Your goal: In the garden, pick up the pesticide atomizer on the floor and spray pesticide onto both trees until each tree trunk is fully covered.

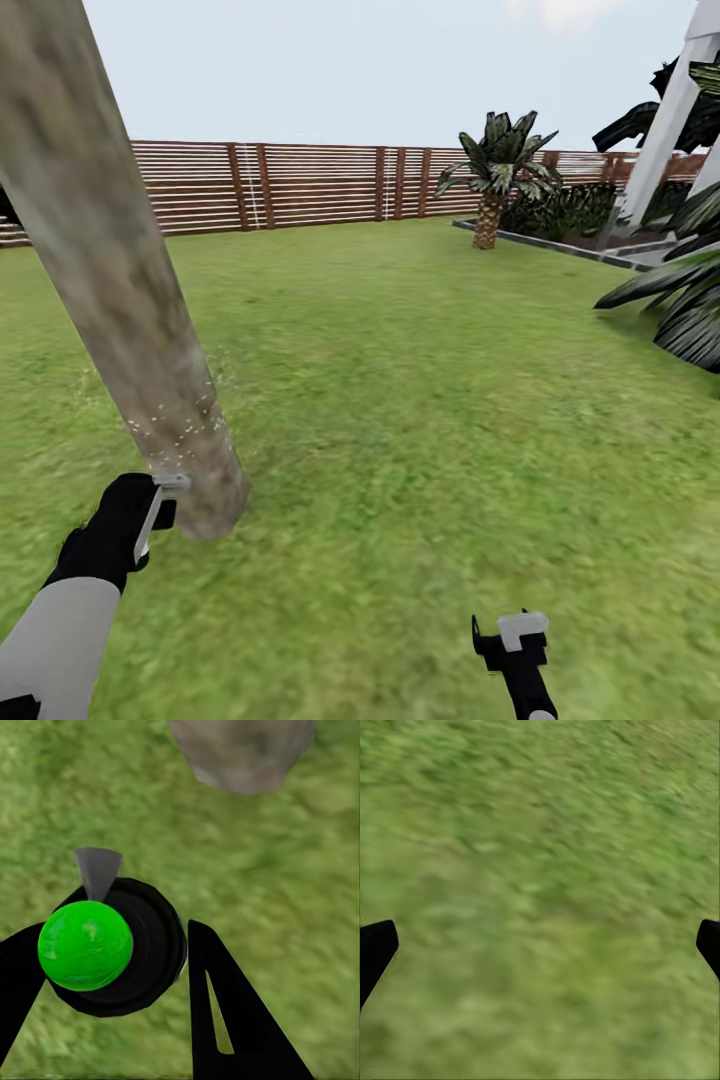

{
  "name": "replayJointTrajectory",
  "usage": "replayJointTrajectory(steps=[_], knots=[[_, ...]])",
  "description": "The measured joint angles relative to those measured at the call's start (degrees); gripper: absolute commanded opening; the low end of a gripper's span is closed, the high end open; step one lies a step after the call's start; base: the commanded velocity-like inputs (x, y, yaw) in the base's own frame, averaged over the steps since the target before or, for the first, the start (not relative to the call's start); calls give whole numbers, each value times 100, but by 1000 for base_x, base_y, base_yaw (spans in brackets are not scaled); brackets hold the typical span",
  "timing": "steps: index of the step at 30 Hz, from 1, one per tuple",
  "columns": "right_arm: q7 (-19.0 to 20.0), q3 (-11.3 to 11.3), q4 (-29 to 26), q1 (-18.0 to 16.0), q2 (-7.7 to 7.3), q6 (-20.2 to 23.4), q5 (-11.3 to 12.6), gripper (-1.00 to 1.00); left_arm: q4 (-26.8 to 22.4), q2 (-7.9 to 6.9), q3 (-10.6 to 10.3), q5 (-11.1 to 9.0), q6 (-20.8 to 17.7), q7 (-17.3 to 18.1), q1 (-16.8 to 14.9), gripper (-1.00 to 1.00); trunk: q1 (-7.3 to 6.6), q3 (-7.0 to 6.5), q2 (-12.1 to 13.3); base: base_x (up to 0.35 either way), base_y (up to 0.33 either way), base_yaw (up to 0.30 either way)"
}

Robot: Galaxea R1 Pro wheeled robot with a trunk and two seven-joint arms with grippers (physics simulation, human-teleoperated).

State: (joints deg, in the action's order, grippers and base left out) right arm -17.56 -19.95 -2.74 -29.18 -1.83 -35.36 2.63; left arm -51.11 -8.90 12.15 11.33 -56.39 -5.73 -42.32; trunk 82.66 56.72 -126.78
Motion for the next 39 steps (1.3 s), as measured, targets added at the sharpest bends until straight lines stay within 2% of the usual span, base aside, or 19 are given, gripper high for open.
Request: replayJointTrajectory(steps=[5, 19, 23, 28, 31, 34, 36, 38, 39], knots=[[-1, -4, 2, 0, 0, -1, 0, 100, -30, 88, -17, -16, 2, -18, 26, -100, 1, 0, 0, 175, -224, 240], [-2, -2, 1, 1, -3, -1, 0, 100, -17, 103, -14, -68, 4, -31, 25, -100, 1, 0, 0, 99, -265, 10], [-2, 4, 1, 1, -7, -1, 0, 100, 2, 92, 19, -57, 0, -24, 25, -100, 2, 0, 0, -6, -275, 0], [-1, 4, 0, 2, -5, 6, 0, 100, 38, 50, 31, -55, 23, -21, 100, -100, 5, 0, 0, -252, -158, 0], [0, 3, -1, 2, -5, 3, 0, 100, 43, 46, 31, -49, 254, -22, 147, -100, 6, 0, 0, -333, -14, 0], [0, 5, -1, 2, -6, 5, 0, 100, 83, 46, 24, -56, 316, -13, 157, -100, 6, 0, 0, -341, -2, 0], [0, 6, -2, 2, -6, 5, 0, 100, 280, 41, 22, -65, 435, 9, 163, -100, 6, 0, 0, -342, 0, 0], [9, 4, -5, 2, -3, 7, 1, 100, 603, 18, 22, -81, 968, 50, 224, -100, 6, 1, 1, -342, 0, 0], [9, -5, -13, 2, 17, 6, 3, 100, 774, 6, 16, -112, 1423, 72, 402, -100, 6, 1, 1, -342, 0, 0]])
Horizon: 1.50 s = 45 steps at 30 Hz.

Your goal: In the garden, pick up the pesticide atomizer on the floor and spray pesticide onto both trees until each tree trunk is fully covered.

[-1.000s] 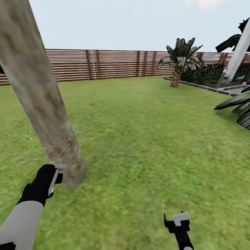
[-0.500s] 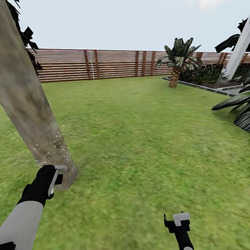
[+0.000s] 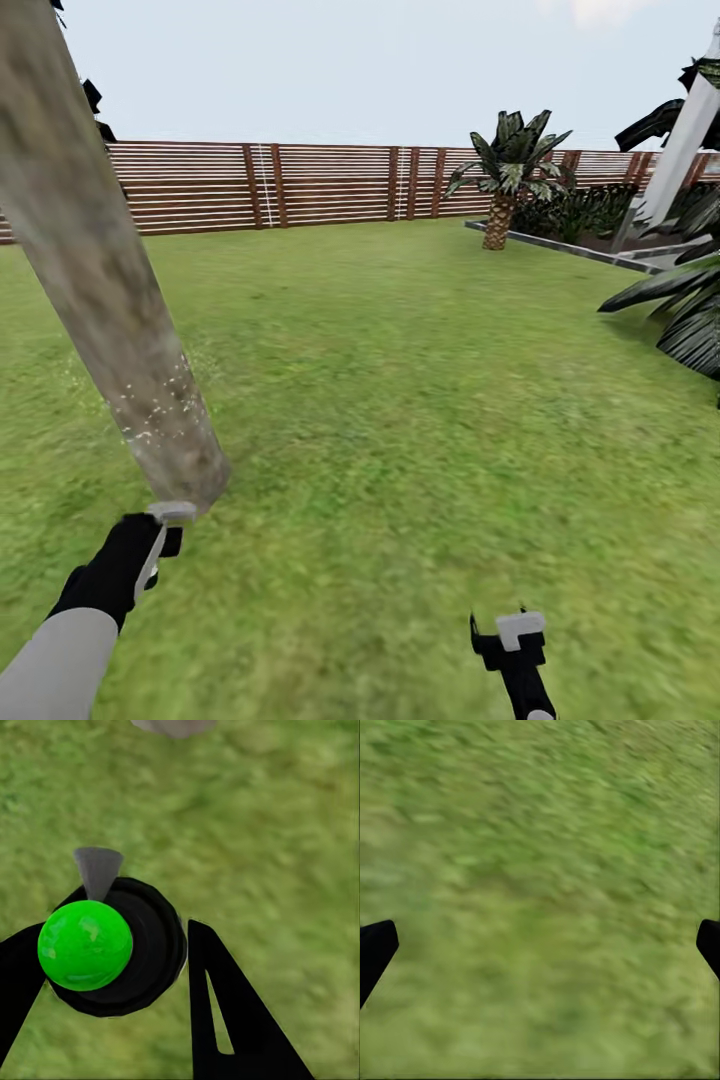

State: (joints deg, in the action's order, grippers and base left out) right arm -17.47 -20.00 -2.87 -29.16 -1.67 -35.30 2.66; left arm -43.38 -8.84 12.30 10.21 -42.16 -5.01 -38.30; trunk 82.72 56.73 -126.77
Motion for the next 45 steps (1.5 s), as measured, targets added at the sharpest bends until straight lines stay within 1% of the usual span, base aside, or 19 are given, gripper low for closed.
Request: replayJointTrajectory(steps=[2, 4, 5, 6, 8, 10, 12, 15, 17, 20, 22, 26, 29, 34, 35, 38, 40, 42, 45], knots=[[2, -2, -10, 0, 28, 9, -2, 100, 80, -8, -15, 7, 558, 61, 246, -100, 0, 0, 0, -342, 0, 0], [9, -11, -14, 0, 33, 28, -21, 100, 94, -15, -59, 24, 826, 430, 401, -100, 0, -1, 0, -342, 0, 0], [17, -13, -24, 0, 37, 38, -28, 100, 99, -40, -104, 55, 1025, 850, 488, -100, 0, 0, 0, -342, 0, 0], [36, -36, -41, 0, 36, 60, -33, 100, 102, -148, -236, 299, 1360, 1549, 562, -100, 0, -1, 0, -342, 0, 0], [314, -288, -108, -3, 36, 219, -137, 100, 109, -250, -402, 790, 1781, 2623, 602, -100, 0, -1, 0, -342, 0, 0], [975, -564, -562, -8, 27, 582, -426, 100, 114, -361, -447, 1285, 2151, 3457, 611, -100, -1, -1, 0, -327, 0, 0], [1527, -655, -1049, -9, 7, 1136, -588, 100, 118, -481, -462, 1513, 2501, 4105, 618, -100, -2, -1, 0, -195, 0, 0], [2796, -701, -1816, -44, -7, 2109, -853, 100, 121, -675, -464, 1804, 2996, 5534, 613, -100, -4, -2, 0, -41, 0, 0], [3523, -693, -2232, -152, -6, 2473, -993, 100, 121, -699, -470, 2018, 3092, 5994, 609, -100, -4, -2, -1, -7, 0, 0], [4334, -681, -2733, -210, -5, 2635, -1401, 100, 124, -649, -532, 2549, 3125, 6162, 614, -100, -4, -1, 0, -1, 0, 0], [4701, -678, -2876, -217, -1, 2652, -1512, 100, 128, -607, -770, 2814, 3143, 6183, 614, -100, -4, -1, 0, 0, 0, 0], [4796, -688, -2897, -218, 0, 2663, -1546, 100, 129, -360, -902, 2886, 3149, 6184, 615, -100, -4, -1, 0, 0, 0, 0], [4990, -699, -2878, -218, 12, 2664, -1682, 100, 170, -184, -1184, 2903, 3151, 6167, 616, -100, -4, -1, 0, 0, 0, 0], [5473, -677, -2918, -219, 18, 2656, -1792, 100, 248, -108, -1311, 2875, 3343, 6159, 615, -100, -4, -1, 0, 0, 0, 0], [5517, -678, -2934, -219, 31, 2656, -1798, -100, 251, -92, -1318, 2881, 3436, 6158, 615, -100, -4, -1, 0, 0, 0, 0], [5580, -685, -2983, -219, 67, 2654, -1847, -100, 253, 50, -1364, 2926, 3531, 6160, 615, -100, -4, -1, 0, 0, 0, 0], [5938, -694, -3120, -219, 73, 2657, -1897, -100, 253, 141, -1387, 2973, 3537, 6164, 615, -100, -4, -1, 0, 0, 0, 0], [6215, -695, -3184, -219, 79, 2667, -1918, -100, 257, 190, -1386, 3179, 3547, 6165, 615, -100, -4, -1, 0, 0, 0, 0], [6310, -696, -3409, -220, 102, 2673, -1924, -100, 257, 419, -1395, 3580, 3553, 6172, 615, -100, -4, -1, 0, 0, 0, 0]])
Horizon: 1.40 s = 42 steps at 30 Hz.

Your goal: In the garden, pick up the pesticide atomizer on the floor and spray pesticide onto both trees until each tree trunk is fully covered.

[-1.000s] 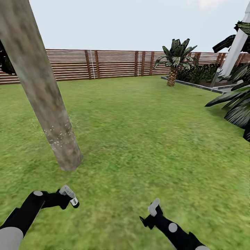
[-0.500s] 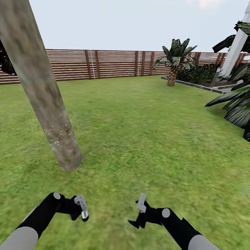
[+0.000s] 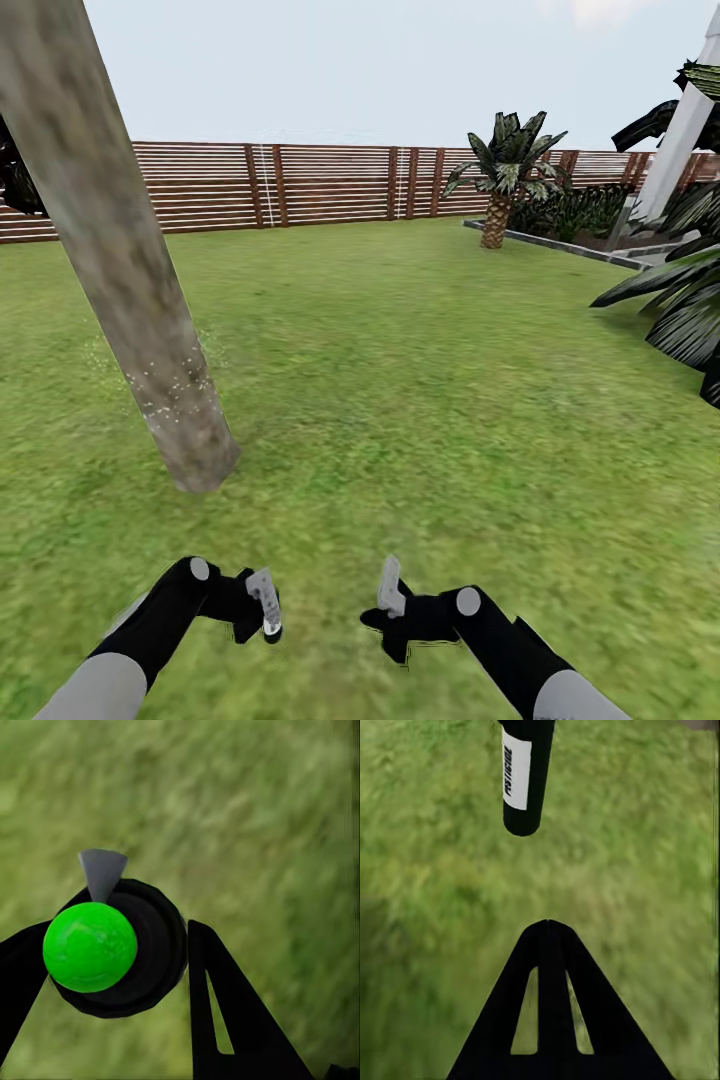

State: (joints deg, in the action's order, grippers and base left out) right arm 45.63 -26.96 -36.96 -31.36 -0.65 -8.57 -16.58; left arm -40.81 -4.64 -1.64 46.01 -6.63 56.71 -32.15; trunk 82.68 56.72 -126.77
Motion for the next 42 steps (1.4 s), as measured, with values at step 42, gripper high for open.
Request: replayJointTrajectory(steps=[42], knots=[[5, 11, -472, -8, 203, 15, -549, -100, 372, 853, -567, 443, 540, 20, -9, -100, 0, 0, 0, 0, 0, 0]])
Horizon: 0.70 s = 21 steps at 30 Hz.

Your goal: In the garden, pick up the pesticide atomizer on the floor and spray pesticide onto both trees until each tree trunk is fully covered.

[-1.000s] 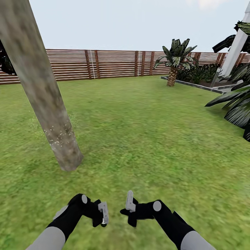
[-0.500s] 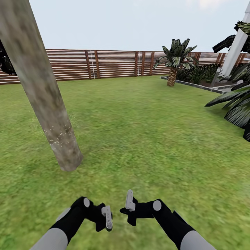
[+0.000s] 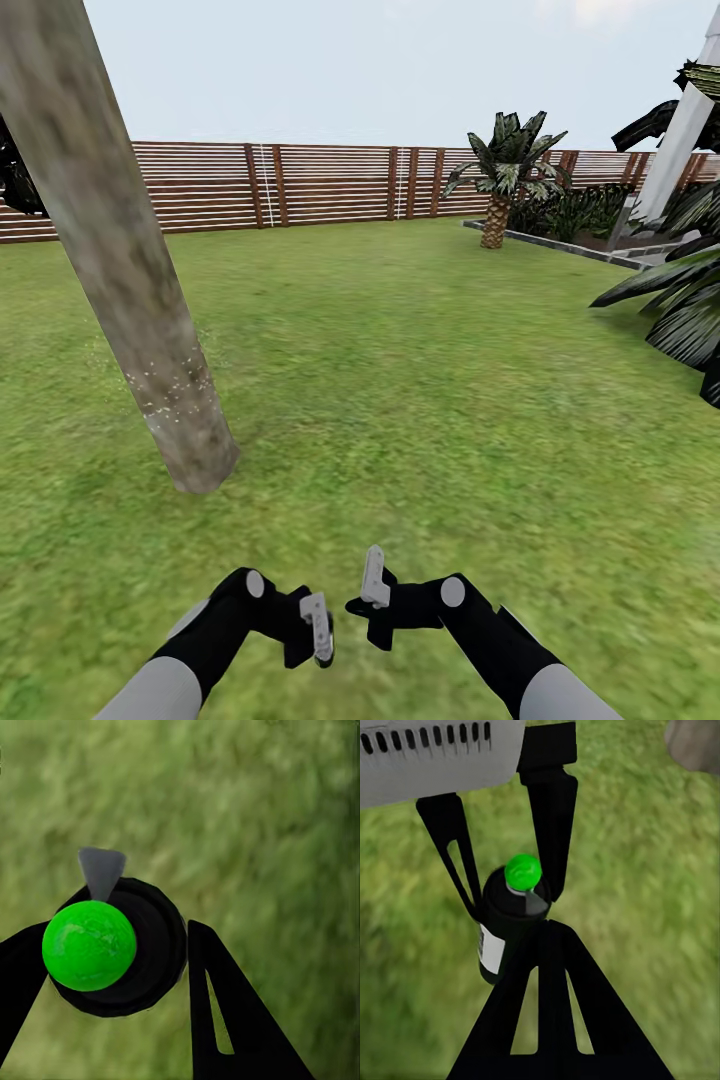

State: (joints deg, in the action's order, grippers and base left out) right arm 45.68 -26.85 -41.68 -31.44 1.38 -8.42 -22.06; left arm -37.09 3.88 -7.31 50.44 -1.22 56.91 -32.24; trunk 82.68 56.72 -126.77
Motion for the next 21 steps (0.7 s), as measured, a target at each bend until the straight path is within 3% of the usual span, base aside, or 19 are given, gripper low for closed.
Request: replayJointTrajectory(steps=[3, 5, 13, 21], knots=[[0, 0, 4, 0, -1, 0, -1, -100, 0, -9, -15, -383, 37, 16, 0, -100, 0, 0, 0, 0, 0, 0], [0, 0, 11, 0, -3, -2, -1, -100, 0, -11, -23, -460, 42, 24, 0, -100, 0, 0, 0, 0, 0, 0], [-9, 1, 25, 0, -7, 0, -1, -100, 12, -12, -27, -511, 261, 43, 0, -100, 0, 0, 0, 0, 0, 0], [-9, 8, 30, 0, -5, -1, -1, -100, 95, -12, -28, -501, 329, 277, 0, -100, 0, 0, 0, 0, 0, 0]])
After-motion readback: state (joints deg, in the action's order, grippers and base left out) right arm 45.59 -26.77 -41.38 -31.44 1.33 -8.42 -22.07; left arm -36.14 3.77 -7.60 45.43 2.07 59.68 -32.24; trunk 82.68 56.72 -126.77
